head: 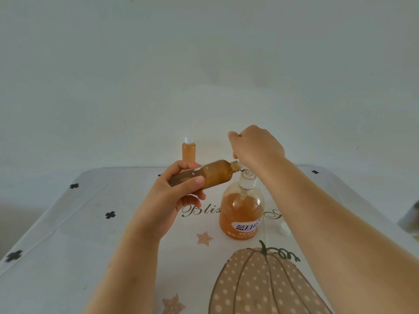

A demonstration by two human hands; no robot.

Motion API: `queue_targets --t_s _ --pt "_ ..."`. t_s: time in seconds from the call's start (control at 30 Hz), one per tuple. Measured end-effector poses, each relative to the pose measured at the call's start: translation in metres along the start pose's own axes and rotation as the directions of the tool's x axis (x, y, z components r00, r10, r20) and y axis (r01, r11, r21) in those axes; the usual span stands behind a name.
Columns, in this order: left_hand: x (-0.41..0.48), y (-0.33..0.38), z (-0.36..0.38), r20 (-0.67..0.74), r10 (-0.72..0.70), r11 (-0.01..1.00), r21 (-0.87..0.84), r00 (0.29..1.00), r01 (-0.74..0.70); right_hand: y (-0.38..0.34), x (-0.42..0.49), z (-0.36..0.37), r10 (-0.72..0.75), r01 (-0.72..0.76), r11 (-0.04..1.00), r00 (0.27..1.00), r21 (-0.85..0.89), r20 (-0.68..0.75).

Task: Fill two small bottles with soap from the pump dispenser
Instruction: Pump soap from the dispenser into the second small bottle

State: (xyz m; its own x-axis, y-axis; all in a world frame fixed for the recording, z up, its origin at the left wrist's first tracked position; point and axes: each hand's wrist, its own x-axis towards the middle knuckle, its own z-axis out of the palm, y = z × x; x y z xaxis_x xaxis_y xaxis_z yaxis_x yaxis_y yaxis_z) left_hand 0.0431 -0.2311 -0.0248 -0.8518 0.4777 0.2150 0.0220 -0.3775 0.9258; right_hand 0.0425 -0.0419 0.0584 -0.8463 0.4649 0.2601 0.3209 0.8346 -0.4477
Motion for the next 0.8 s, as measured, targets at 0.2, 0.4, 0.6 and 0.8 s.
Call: queue_targets --t_s 0.2,0.4,0.6,0.8 --pt "0.000 -0.001 0.001 0.001 0.010 0.999 -0.040 1.000 -0.010 -0.002 0.001 0.002 0.004 -0.003 1.000 0.999 -0.017 0.035" --pt "0.001 0.000 0.002 0.004 -0.003 0.999 -0.049 1.000 0.003 0.000 0.002 0.004 0.002 -0.002 1.000 1.000 0.018 0.007" --pt "0.002 -0.001 -0.003 -0.007 -0.017 0.999 -0.036 1.000 0.016 0.007 0.001 0.017 0.018 -0.016 0.998 1.000 0.061 -0.026" --pt "0.003 -0.001 -0.003 -0.008 -0.023 0.999 -0.029 1.000 0.023 0.008 0.001 0.018 0.023 -0.020 0.995 0.999 0.097 -0.029"
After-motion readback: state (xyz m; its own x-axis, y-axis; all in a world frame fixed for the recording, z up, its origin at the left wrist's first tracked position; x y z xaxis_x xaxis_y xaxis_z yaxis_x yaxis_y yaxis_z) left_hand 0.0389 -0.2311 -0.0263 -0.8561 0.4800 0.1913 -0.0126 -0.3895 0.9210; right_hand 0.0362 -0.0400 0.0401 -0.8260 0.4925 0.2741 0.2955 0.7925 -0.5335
